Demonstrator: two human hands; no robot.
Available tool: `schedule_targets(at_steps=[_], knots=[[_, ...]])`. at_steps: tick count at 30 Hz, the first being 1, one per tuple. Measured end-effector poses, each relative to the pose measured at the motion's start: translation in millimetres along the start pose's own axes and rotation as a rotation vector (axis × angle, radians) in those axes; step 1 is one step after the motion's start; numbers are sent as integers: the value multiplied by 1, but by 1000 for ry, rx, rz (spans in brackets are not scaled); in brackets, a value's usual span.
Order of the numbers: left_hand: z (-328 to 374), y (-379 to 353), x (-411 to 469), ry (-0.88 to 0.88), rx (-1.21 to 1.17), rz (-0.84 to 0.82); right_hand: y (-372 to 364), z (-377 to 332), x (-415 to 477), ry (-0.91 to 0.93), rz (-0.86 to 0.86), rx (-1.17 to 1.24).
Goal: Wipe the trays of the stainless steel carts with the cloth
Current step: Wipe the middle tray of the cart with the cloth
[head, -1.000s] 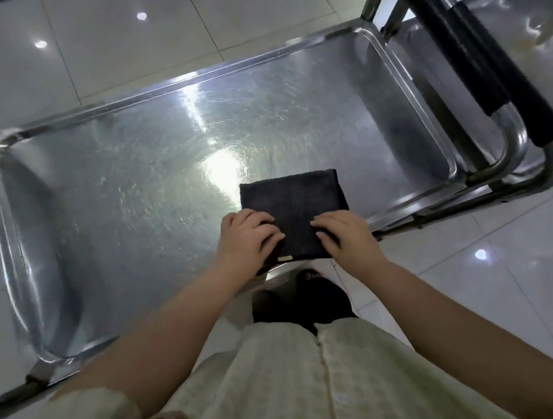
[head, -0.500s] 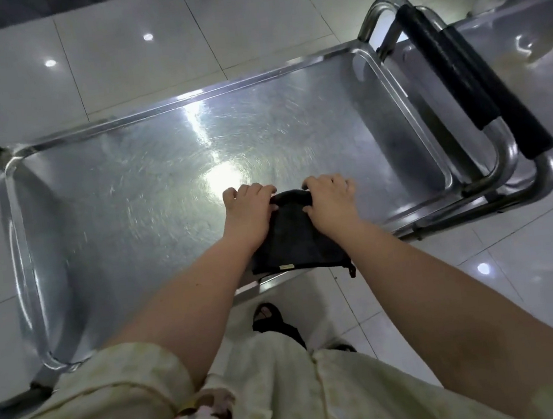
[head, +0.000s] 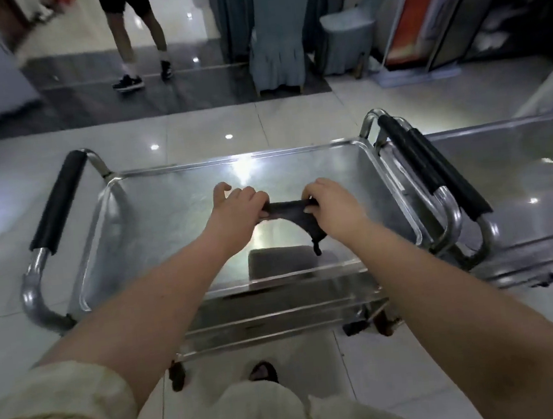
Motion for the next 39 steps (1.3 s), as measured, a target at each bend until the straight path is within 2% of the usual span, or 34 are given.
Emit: schedule_targets(at_steps=[4,7,10,18,25,29,34,39], knots=[[27,65,-36,16,1,204,53,-32,-34,130,119,-90],[48,87,-76,-3,-69,266,66,-52,-76,221,196,-95],[63,82,-121,33,-120,221,48,-64,-119,259,168,-50],[55,18,-205,55,-161,-18,-49,-78,-179,221,-57,-76],[37,-68,-230,64,-290,-241,-140,-61,-201,6,-194,-36],[36,-124,-231,155,-355,-384,-181,-32,-203,-62,-242,19],[48,-225,-208,378,-488,-423,-250,49,-200,-229,-212,147],[74,-345,-181,326,-645,-452,-318,145,-187,-258,-184,169]])
Point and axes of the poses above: each hand's wrist, its own x-axis towards the middle knuckle, its own y-axis out of the back of the hand, z = x × y, the point moved 5 cm from there along x, towards the middle knuckle, and after that the axes turned 11 degrees about y, right-handed, at the moved point
